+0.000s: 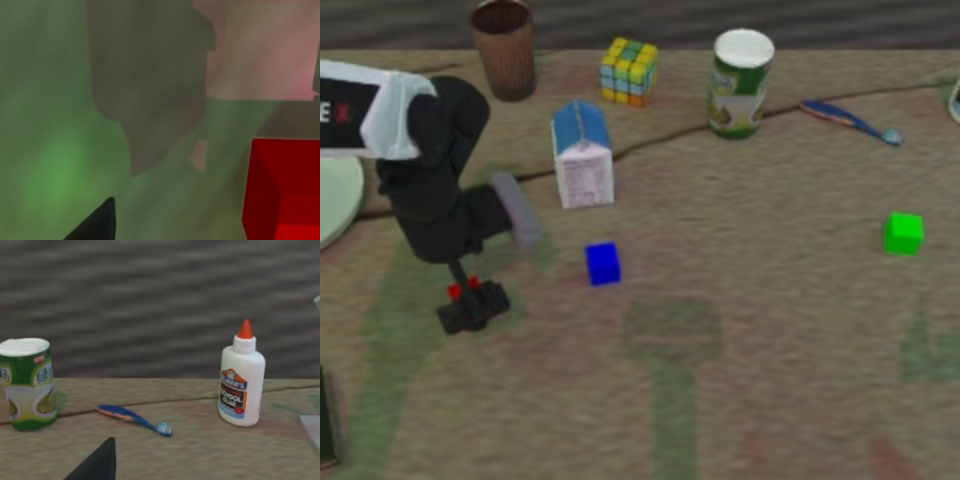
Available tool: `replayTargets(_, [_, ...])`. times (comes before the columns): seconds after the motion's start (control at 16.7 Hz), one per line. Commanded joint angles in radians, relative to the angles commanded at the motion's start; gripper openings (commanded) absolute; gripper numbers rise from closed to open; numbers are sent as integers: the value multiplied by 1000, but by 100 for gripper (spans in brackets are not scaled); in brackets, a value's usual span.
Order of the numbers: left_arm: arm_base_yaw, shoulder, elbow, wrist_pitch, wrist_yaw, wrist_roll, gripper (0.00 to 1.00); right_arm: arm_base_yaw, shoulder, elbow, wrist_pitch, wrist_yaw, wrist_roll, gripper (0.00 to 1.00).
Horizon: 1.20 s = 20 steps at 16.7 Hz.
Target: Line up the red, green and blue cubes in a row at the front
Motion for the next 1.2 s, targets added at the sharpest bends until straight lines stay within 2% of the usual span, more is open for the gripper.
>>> replayTargets(0.18, [-1,52,-46,89,0,1,100,0,0,0,0,0,0,100])
replayTargets(0.42, [-1,58,-51,97,0,2,100,0,0,0,0,0,0,100])
replayTargets(1.2, [-1,58,-51,97,0,2,2,0,0,0,0,0,0,100])
